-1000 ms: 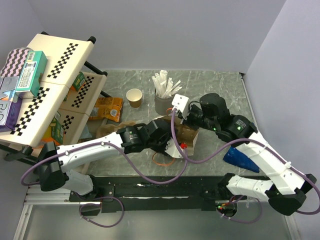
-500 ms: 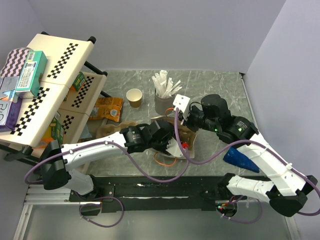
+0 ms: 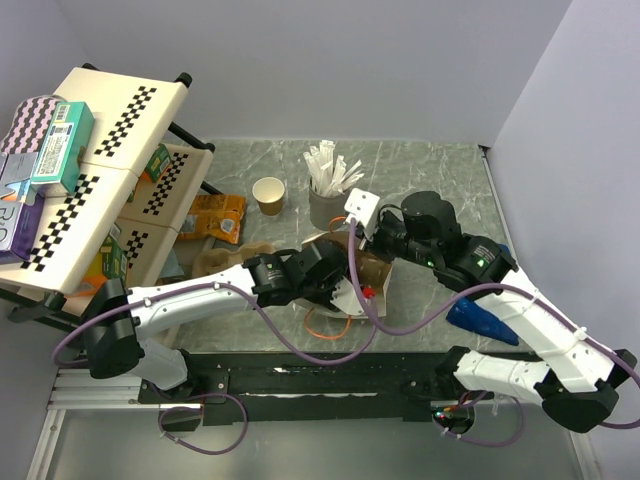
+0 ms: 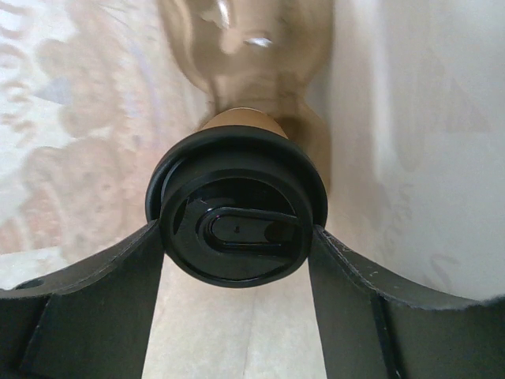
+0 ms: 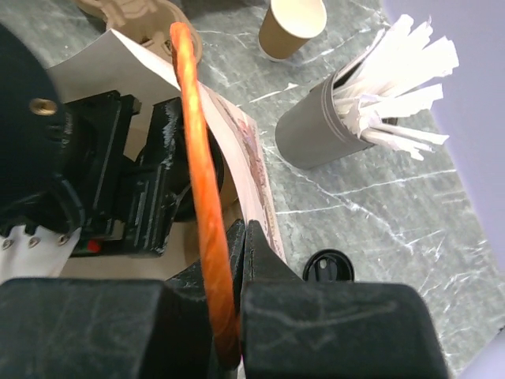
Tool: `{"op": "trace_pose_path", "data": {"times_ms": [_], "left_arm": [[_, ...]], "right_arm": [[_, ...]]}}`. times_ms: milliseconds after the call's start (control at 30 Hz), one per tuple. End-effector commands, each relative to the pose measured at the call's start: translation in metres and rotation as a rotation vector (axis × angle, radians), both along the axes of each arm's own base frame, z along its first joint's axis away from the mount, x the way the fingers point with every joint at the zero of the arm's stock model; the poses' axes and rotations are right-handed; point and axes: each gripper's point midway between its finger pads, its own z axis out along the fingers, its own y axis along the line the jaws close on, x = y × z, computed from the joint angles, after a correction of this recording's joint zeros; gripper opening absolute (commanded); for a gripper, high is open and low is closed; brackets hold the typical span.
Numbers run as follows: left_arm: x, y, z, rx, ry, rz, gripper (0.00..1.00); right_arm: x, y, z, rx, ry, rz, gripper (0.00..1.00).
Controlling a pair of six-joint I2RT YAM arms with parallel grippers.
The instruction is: Pack the takeout coffee
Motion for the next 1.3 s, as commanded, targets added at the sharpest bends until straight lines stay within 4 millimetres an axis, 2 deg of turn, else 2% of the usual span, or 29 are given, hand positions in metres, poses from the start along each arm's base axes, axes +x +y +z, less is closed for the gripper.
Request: {"op": "trace_pose_path", "data": {"times_ms": [0, 400, 700, 867, 1267], "left_arm": [[0.008, 0.008, -0.002, 0.004, -0.012, 0.053, 0.01], [0.023, 0.012, -0.007, -0.033, 0.048, 0.135, 0.01], [0.031, 0.007, -0.014, -0.012, 0.052, 0.153, 0.01], [0.035, 0.004, -0.012, -0.028, 0.052, 0.159, 0.01], [0.046, 0.0, -0.014, -0.068, 0.064, 0.165, 0.01]], "right_arm": [[0.003, 0.004, 0.033, 0.047, -0.131, 0.0, 0.0], [0.008, 0.014, 0.03, 0.039, -0.13, 0.007, 0.0], [-0.001, 0.02, 0.026, 0.064, -0.08, 0.04, 0.0], [-0.003, 0.021, 0.025, 0.079, -0.063, 0.046, 0.0], [0.001, 0.006, 0.005, 0.115, 0.089, -0.017, 0.0]]}}
